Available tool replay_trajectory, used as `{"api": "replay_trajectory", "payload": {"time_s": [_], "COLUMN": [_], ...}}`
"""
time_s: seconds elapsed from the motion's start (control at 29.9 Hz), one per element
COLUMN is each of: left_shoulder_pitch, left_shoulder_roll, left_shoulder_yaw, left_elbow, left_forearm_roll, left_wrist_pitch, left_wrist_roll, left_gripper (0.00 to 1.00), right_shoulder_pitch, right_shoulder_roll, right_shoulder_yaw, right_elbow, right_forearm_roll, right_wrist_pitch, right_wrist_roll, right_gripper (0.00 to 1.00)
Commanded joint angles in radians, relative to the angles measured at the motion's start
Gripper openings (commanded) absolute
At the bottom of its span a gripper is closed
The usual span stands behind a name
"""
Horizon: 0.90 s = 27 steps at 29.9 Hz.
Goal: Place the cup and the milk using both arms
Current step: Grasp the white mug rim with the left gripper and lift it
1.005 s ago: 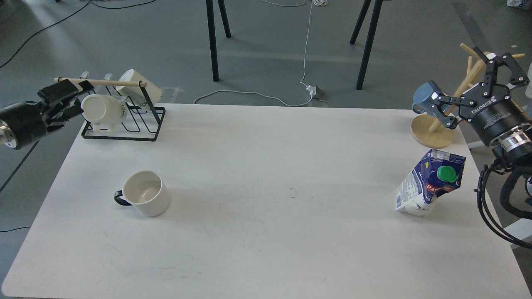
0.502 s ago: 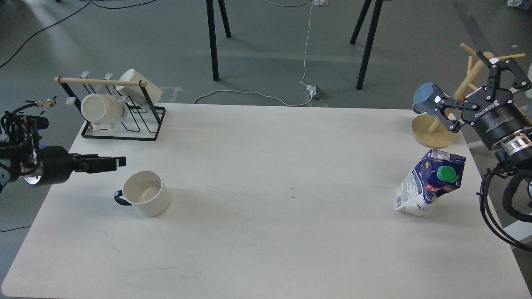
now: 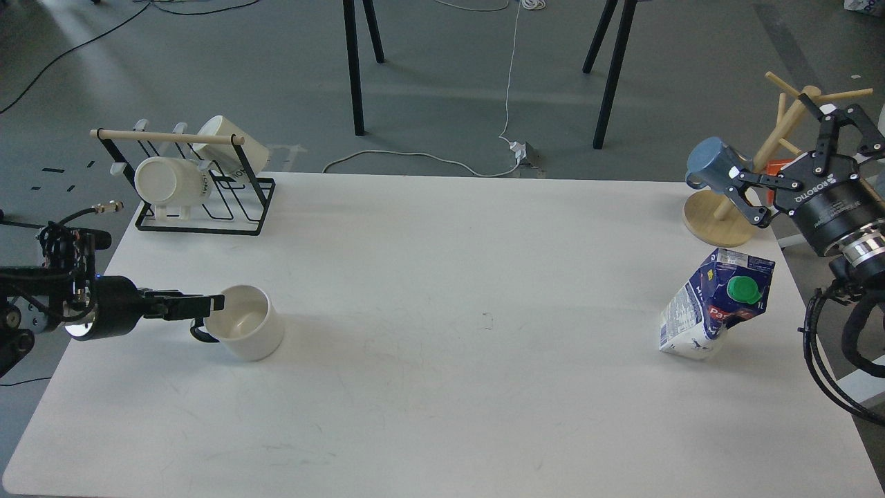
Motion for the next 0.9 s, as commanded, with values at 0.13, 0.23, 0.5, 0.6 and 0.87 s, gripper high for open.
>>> {"api": "replay_trajectory", "payload": {"time_s": [0.13, 0.23, 0.5, 0.6, 0.87], "left_shoulder_pitch": [0.001, 0.0, 0.001, 0.0, 0.01], "left_shoulder_roll": [-0.035, -0.04, -0.05, -0.049, -0.049], "left_shoulder_yaw": [0.015, 0.052, 0.066, 0.066, 0.067], "left_elbow": [0.039, 0.046, 0.065, 0.065, 0.065], "left_forearm_roll": [0.0, 0.0, 0.0, 0.0, 0.002], "left_wrist_pitch": [0.035, 0.061, 0.087, 0.09, 0.107], "left_wrist_roll": [0.0, 0.0, 0.0, 0.0, 0.0], "left_gripper": [0.92, 0.83, 0.79, 0.67, 0.1], "right_shoulder_pitch": [-0.002, -0.002, -0.012, -0.014, -0.017], "right_shoulder_roll": [-0.014, -0.02, -0.04, -0.04, -0.043], "right_shoulder_yaw": [0.001, 0.001, 0.007, 0.007, 0.007], "right_elbow": [0.002, 0.002, 0.007, 0.005, 0.008], "right_forearm_roll": [0.014, 0.015, 0.026, 0.026, 0.028], "right_wrist_pitch": [0.0, 0.0, 0.0, 0.0, 0.0], "right_wrist_roll": [0.001, 0.001, 0.001, 0.001, 0.001], "right_gripper": [0.96, 0.96, 0.96, 0.96, 0.96]}}
